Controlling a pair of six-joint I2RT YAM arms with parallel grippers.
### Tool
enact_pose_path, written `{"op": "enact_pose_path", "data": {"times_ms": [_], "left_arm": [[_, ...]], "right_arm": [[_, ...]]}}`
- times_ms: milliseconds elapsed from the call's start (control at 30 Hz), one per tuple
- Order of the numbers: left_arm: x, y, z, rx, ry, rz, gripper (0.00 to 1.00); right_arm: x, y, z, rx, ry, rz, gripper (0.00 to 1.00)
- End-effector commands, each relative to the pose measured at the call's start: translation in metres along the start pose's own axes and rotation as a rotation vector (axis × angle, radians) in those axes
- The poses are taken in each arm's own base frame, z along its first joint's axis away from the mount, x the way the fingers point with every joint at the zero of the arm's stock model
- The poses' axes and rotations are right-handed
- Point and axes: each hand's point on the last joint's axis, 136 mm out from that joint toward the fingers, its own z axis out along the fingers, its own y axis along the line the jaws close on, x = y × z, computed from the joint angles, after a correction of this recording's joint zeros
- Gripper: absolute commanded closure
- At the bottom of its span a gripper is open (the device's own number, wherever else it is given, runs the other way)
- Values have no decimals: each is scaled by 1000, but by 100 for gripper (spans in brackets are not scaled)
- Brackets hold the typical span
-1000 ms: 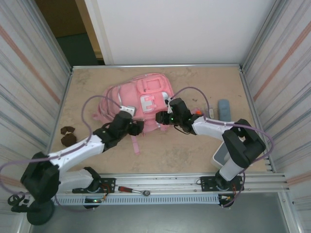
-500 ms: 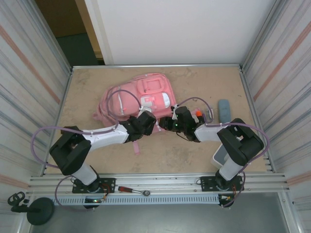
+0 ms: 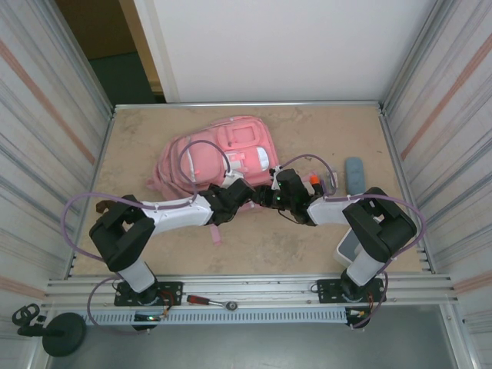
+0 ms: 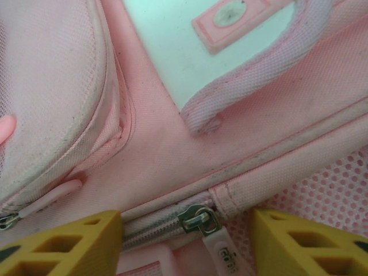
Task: Pack books, pencil case, and school supplies into a backpack
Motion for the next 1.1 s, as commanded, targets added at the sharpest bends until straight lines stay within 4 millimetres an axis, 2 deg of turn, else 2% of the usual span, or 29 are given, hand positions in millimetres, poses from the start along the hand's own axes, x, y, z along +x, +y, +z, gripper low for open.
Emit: {"op": "enact_pose_path", "data": {"times_ms": [0,233,500,600,733,867,1067], "left_arm": [[-9,6,-10,-11,-31,-11,47],[-2,0,-10,25,-9,2,62],[6,-9,-6,68,14,3,74],[9,-10,-3,68,25,11,75],[14,-12,0,67,43,11,69],[21,-13,5,70,53,6,68],[28,-13,9,75,63,-6,75]], "right_arm": [[15,-13,3,36,46,16,73],[13,-16,0,58,37,3,73],[14,-17,2,63,44,5,72],[15,-17,3,62,46,5,72],[16,-21,1,71,43,6,72],[15,-23,-1,77,38,9,72],[14,-25,-4,91,35,0,72]]}}
